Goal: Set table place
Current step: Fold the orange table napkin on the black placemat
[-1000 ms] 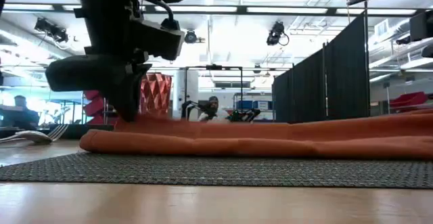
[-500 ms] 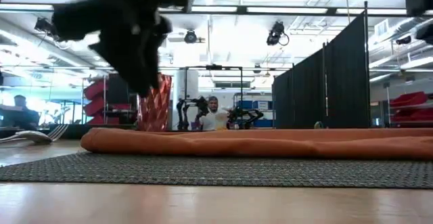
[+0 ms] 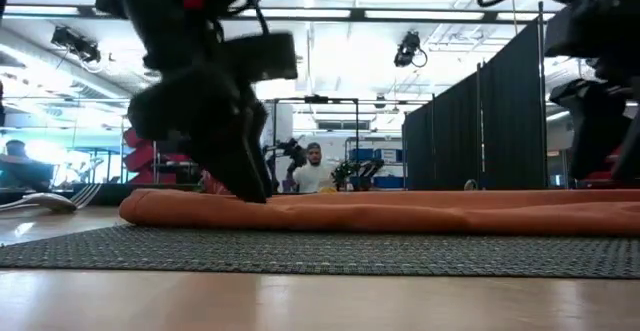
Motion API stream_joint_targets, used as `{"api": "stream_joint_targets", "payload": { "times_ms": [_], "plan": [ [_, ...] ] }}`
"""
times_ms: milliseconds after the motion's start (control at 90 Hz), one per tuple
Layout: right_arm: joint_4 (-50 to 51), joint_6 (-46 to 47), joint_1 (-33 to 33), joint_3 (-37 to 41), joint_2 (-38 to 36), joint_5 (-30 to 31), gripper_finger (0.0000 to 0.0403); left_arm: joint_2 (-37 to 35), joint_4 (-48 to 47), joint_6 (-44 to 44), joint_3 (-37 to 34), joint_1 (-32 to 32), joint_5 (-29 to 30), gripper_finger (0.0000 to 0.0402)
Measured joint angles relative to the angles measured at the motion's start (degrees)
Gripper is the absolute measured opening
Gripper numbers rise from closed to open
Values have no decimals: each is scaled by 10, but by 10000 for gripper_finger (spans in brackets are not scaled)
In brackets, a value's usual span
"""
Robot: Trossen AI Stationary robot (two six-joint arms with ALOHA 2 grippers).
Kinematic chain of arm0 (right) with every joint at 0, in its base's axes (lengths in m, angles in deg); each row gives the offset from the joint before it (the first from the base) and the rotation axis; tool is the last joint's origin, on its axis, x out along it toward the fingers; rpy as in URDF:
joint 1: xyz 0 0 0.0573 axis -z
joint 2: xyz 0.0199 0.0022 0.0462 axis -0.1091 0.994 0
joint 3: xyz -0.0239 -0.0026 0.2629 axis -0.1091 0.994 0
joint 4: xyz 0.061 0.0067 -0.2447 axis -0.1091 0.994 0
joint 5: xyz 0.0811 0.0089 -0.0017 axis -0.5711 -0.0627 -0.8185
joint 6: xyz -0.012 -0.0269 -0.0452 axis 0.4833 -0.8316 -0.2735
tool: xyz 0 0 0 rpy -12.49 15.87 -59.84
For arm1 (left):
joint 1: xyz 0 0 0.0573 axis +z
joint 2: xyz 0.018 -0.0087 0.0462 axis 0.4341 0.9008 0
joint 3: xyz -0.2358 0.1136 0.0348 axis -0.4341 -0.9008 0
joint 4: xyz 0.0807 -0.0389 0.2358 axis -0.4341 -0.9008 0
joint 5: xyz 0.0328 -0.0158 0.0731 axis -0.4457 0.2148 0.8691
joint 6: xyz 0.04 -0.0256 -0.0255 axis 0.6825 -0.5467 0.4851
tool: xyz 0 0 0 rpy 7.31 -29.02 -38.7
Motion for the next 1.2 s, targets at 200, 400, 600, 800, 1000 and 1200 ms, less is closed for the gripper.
{"api": "stream_joint_targets", "payload": {
  "times_ms": [200, 400, 600, 800, 1000, 1200],
  "plan": [
    [-1, -2, 1, 0, 2, -20, 203, -1, 15, -11, -14, 2, 2, 186],
    [-60, 3, 10, 44, 2, -26, 196, -1, 18, -17, -14, 2, 1, 186],
    [-42, 56, 8, 77, 1, -48, 190, 0, 18, -30, -14, -1, 1, 186],
    [-15, 67, -13, 76, -1, -60, 189, 0, 11, -48, -14, -3, 1, 186],
    [32, 54, -14, 45, -2, -87, 187, -7, -9, -50, -2, -4, 0, 186],
    [0, -18, -4, -8, -12, -40, 187, -23, 18, -18, 56, -6, 3, 186]
  ]
}}
